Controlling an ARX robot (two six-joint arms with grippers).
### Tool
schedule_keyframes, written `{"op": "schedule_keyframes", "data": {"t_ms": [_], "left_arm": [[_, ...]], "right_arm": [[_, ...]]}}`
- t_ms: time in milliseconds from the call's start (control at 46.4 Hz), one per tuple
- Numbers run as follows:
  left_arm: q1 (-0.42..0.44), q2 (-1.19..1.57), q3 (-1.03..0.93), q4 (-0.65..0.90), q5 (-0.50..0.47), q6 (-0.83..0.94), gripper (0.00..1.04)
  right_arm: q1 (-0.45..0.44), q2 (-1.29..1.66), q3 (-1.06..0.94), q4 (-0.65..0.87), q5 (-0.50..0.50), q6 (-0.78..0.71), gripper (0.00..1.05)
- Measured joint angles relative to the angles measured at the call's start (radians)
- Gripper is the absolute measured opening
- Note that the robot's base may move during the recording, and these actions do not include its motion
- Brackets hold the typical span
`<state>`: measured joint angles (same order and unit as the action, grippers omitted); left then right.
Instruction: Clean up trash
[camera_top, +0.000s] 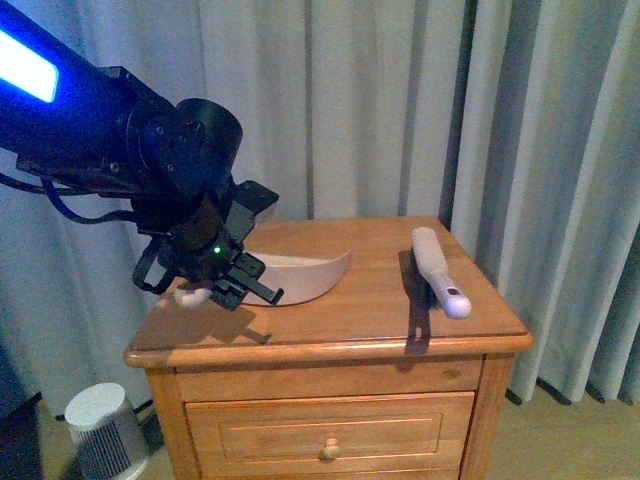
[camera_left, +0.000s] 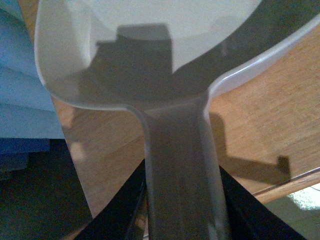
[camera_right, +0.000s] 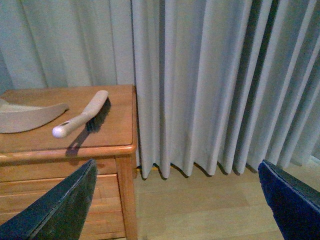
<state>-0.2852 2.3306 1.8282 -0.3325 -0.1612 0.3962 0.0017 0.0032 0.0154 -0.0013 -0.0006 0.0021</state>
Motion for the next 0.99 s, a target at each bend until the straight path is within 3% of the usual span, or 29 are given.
{"op": "schedule_keyframes", "data": {"t_ms": [65,561,992], "left_arm": [[0.003,0.0,0.0,0.009,0.006,-0.001,0.28],[0.039,-0.178,-0.207,0.225,0.076,-0.061,0.28],[0.142,-0.622,-0.668,0.762,0.042,-0.095,0.28]], "right_arm": [[0.0,0.0,0.0,0.0,0.0,0.0,0.97],[0.0,0.0,0.0,0.0,0.0,0.0,0.97],[0.0,0.0,0.0,0.0,0.0,0.0,0.97]]}}
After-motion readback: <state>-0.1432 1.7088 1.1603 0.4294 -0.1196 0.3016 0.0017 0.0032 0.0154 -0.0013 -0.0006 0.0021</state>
